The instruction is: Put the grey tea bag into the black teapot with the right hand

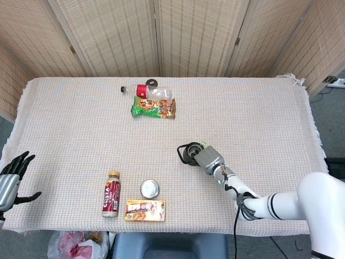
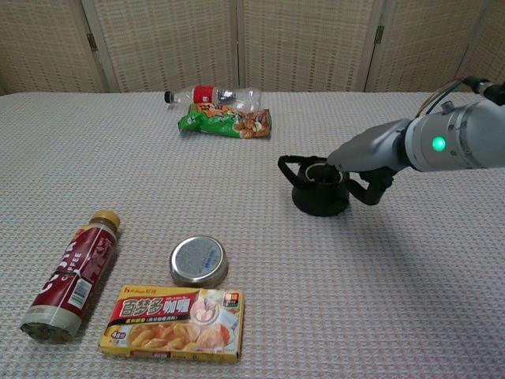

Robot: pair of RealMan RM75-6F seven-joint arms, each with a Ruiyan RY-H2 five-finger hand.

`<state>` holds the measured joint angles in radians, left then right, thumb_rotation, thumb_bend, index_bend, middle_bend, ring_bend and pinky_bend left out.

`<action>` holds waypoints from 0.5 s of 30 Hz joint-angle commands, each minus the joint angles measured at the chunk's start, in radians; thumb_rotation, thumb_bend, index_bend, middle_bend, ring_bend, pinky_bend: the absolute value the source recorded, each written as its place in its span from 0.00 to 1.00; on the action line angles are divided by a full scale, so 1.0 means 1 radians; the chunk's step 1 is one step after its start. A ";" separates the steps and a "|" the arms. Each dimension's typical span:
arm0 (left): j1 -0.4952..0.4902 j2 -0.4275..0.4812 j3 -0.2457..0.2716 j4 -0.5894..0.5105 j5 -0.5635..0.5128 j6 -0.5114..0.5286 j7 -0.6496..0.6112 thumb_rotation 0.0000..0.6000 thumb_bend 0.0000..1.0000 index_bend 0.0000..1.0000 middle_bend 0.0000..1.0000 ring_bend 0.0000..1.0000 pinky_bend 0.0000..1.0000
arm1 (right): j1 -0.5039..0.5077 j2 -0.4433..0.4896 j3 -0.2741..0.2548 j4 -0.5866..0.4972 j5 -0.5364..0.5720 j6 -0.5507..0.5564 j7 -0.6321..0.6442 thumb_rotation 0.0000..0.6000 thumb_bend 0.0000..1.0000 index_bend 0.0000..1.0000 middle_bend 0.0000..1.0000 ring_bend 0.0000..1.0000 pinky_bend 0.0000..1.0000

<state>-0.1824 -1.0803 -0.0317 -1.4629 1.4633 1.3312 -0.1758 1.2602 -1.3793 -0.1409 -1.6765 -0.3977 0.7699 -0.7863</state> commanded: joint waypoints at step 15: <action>0.012 -0.002 -0.002 -0.014 -0.005 0.022 0.029 1.00 0.19 0.00 0.00 0.00 0.18 | -0.131 0.252 -0.023 -0.362 -0.273 0.322 0.044 1.00 0.72 0.17 0.03 0.60 0.99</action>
<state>-0.1710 -1.0820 -0.0327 -1.4759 1.4594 1.3515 -0.1477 1.1857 -1.1926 -0.1455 -1.9553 -0.5800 1.0081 -0.7543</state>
